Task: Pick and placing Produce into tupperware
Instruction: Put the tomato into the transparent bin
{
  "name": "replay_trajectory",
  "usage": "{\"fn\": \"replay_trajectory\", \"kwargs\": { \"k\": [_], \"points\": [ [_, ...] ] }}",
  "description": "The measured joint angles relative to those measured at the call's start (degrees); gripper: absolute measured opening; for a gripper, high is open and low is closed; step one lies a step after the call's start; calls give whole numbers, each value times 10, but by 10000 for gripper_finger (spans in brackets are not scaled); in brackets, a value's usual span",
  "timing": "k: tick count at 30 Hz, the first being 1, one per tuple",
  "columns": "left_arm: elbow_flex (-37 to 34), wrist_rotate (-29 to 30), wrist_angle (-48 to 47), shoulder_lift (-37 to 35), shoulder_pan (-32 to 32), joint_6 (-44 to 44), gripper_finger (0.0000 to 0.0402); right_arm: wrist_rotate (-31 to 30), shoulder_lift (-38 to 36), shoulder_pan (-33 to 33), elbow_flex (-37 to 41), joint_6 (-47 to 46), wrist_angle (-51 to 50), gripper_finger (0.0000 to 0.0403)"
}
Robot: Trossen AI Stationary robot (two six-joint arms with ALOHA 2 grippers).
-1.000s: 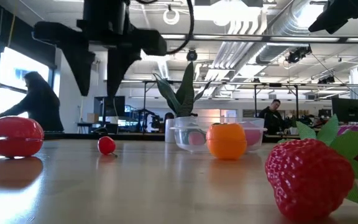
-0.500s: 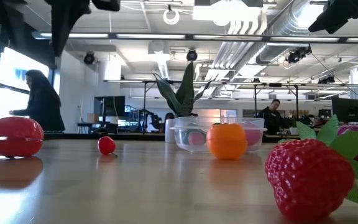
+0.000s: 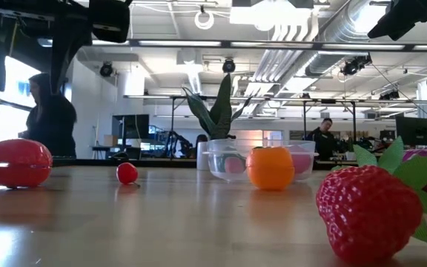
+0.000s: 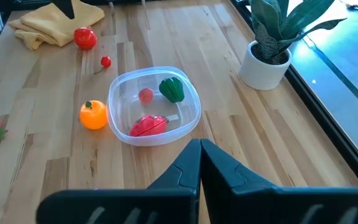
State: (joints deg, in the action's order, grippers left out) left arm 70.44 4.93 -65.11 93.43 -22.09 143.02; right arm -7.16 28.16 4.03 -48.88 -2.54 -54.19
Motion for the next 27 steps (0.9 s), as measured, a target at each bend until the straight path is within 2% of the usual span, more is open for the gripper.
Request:
{"fn": "replay_trajectory", "kwargs": {
  "k": [5,12,14,27],
  "points": [
    [-56,-17,26,-44,9,13,193,0,0,0,0,0,0,0],
    [-143,-52,150,-73,57,-20,193,0,0,0,0,0,0,0],
    [-154,-68,159,-76,69,-25,197,0,0,0,0,0,0,0],
    [-159,-86,169,-67,75,-52,313,0,0,0,0,0,0,0]
  ]
}}
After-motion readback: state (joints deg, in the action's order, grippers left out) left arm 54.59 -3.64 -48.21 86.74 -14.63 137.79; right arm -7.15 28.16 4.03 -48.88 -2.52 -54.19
